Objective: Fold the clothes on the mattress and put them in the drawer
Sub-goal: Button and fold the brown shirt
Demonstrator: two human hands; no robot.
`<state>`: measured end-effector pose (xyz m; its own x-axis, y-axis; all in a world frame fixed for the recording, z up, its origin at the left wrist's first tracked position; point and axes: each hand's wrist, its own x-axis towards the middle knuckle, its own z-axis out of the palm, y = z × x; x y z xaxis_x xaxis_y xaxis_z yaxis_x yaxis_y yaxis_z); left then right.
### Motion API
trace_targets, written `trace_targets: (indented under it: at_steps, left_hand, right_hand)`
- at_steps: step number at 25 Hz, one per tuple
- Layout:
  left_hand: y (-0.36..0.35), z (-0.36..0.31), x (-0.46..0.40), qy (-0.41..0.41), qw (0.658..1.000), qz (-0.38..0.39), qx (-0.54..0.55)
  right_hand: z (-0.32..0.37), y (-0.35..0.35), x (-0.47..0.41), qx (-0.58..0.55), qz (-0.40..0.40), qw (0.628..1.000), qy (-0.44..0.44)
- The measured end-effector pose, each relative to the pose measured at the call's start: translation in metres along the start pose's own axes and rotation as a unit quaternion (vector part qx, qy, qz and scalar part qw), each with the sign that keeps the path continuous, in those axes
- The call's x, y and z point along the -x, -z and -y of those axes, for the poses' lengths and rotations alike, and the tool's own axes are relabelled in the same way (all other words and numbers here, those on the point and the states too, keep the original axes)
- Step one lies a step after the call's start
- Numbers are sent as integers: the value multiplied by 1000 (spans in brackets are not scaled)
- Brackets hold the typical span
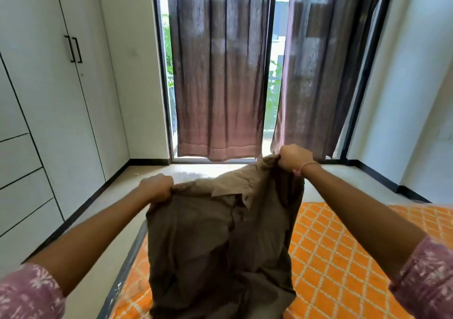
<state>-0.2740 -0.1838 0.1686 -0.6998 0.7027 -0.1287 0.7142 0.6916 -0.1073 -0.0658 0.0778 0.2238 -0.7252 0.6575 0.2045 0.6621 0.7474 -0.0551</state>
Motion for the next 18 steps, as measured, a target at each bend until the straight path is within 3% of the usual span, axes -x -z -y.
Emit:
trace_targets:
  at_steps: [2, 4, 6, 8, 10, 11, 12, 14, 15, 16, 18]
  left_hand:
    - [2, -9, -2, 87, 990, -105, -24]
    - [14, -9, -6, 113, 980, -122, 108]
    - [29, -11, -8, 69, 953, -133, 262]
    - [44, -16, -11, 53, 895, -211, 390]
    - [60, -27, -11, 90, 793, -366, 478]
    - [67, -31, -9, 80, 751, -445, 481]
    - [73, -32, -10, 38, 738, -483, 469]
    - [84, -27, -14, -44, 785, -413, 459]
    - [91, -25, -16, -39, 804, -354, 477]
    - [101, -23, -16, -5, 800, -329, 502]
    - [124, -28, -13, 48, 741, -415, 525]
  right_hand:
    - [8, -4, 7, 53, -66, 995, -52]
    - [9, 1, 7, 68, -67, 990, -101]
    - [3, 11, 2, 16, -61, 987, -145]
    - [-1, 22, -8, -185, -72, 964, -174]
    - [5, 34, -12, -421, -161, 884, -124]
    - [8, 38, -14, -471, -235, 846, -85]
    - [9, 43, -16, -478, -275, 832, -53]
    - [7, 47, -23, -427, -234, 872, -43]
    - [4, 48, -28, -398, -210, 891, -69]
    - [6, 53, -30, -374, -219, 897, -89]
    - [20, 67, -29, -403, -332, 848, -91]
